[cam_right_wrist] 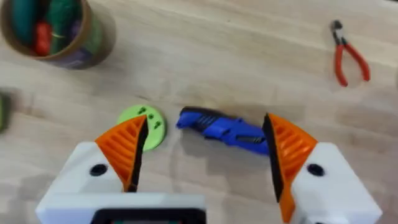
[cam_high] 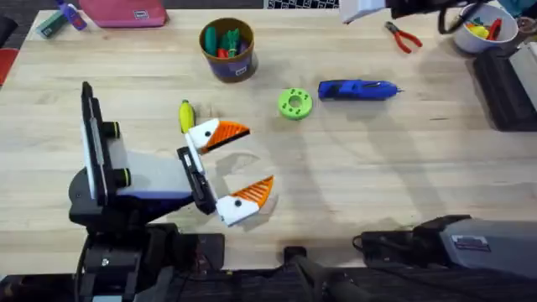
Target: Pick up the gripper from the table and insert it into the empty holder that is missing its gripper. Then pick up a screw, insert it into the mounting hole, and use the screwdriver to tighten it. Finally, clean up the table by picking up the vegetable and placing it into the bucket.
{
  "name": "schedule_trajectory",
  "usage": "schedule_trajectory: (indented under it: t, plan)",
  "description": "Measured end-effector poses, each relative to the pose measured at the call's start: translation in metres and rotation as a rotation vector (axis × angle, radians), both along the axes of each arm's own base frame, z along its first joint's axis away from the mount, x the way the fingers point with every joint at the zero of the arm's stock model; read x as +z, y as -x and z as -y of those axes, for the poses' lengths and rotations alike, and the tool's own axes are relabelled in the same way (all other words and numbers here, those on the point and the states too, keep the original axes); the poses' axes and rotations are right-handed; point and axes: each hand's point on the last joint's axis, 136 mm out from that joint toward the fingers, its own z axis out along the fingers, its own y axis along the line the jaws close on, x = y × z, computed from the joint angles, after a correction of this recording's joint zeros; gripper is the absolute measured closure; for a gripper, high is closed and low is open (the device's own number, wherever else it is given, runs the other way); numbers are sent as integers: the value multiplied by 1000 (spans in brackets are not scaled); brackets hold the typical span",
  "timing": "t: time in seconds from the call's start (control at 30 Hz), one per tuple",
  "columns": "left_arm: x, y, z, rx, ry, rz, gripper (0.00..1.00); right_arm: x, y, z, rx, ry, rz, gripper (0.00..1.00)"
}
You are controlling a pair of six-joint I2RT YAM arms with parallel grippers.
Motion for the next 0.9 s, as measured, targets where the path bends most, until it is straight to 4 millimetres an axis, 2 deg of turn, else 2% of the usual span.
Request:
schedule_trajectory:
  t: [0.13, 0.27, 0.33, 0.37, 0.43, 0.63, 0.73, 0.9]
  plan:
    - [4, -12, -7, 74, 4, 13, 16, 15, 36, -2, -21, -47, -3, 9]
    - [1, -19, -15, 141, 14, -59, 16, 12, 70, 7, -42, -74, 15, 7]
    - [3, -20, -21, 197, 7, -137, 15, 0, 85, 12, -49, -77, 5, 8]
    - [5, -23, -30, 275, -29, -246, 14, -22, 105, 18, -63, -80, -22, 8]
    - [12, -25, -37, 330, -65, -312, 15, -36, 117, 21, -75, -82, -43, 8]
    - [37, -38, -68, 525, -217, -567, 15, -59, 141, 29, -95, -88, -70, 8]
    - [42, -47, -83, 590, -300, -710, 15, -63, 143, 29, -100, -90, -75, 8]
    - [42, -61, -96, 624, -396, -895, 15, -63, 142, 29, -101, -93, -72, 7]
